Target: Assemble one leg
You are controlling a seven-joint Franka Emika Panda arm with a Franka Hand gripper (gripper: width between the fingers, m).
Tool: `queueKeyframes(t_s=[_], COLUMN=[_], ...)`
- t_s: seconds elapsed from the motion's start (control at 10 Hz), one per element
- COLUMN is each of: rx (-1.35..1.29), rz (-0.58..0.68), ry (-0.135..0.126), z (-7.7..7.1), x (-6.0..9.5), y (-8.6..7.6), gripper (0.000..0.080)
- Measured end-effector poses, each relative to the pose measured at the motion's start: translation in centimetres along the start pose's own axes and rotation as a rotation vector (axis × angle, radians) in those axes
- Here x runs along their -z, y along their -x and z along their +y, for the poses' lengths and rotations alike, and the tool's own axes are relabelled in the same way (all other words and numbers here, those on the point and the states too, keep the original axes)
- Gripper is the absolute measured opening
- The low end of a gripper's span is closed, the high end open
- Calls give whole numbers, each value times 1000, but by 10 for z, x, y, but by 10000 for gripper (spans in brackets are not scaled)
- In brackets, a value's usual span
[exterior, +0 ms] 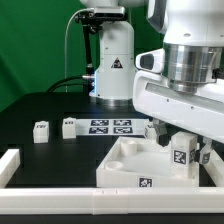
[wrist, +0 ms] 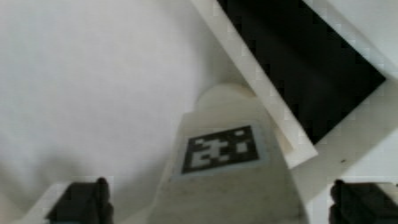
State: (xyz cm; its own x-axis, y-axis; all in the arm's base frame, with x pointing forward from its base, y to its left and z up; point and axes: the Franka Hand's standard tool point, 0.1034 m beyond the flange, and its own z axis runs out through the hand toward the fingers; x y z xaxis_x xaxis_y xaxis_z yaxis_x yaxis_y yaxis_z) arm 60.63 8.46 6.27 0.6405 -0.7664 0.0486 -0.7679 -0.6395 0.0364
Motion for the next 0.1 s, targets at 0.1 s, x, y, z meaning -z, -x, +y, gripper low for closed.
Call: queueKeyframes(t_s=[0.1], rx=[0], rz=[0], ry=[0], z=[0], x=[0], y=[0], gripper=[644])
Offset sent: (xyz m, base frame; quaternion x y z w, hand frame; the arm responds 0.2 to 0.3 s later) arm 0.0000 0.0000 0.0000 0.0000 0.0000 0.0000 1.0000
